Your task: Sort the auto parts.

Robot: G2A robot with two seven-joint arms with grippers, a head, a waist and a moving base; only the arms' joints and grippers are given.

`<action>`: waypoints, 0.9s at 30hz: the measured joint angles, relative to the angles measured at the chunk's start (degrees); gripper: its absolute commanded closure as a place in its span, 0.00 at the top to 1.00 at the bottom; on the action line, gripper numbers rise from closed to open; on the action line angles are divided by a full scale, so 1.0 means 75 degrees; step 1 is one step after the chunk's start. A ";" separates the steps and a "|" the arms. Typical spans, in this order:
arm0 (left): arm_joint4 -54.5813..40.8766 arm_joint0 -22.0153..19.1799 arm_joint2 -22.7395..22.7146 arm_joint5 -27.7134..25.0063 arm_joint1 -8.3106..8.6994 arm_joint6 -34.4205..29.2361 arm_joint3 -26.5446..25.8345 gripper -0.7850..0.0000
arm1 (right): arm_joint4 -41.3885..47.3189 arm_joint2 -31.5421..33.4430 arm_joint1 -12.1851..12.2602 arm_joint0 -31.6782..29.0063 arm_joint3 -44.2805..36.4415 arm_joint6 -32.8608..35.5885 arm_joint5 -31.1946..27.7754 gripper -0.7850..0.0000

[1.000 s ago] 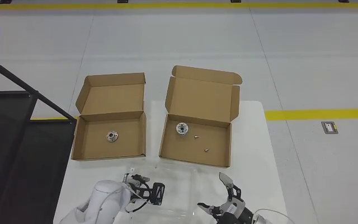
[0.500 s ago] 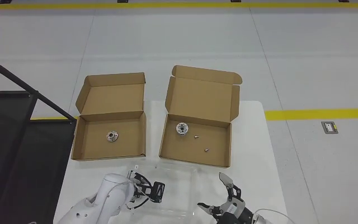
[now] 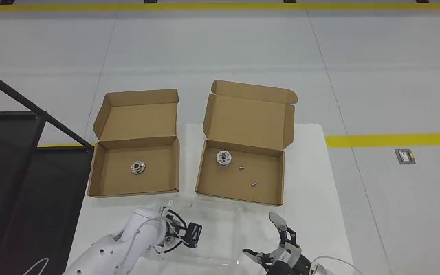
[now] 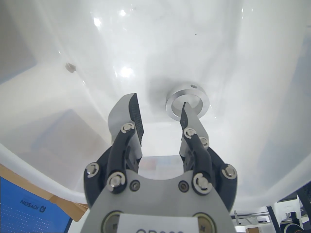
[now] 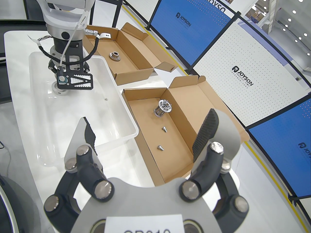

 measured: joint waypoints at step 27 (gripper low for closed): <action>-0.0736 -0.0789 0.0687 0.0212 -0.0186 -0.0194 0.0266 0.00 | 0.0000 0.0000 0.0000 0.0000 0.0000 0.0000 0.0000 1.00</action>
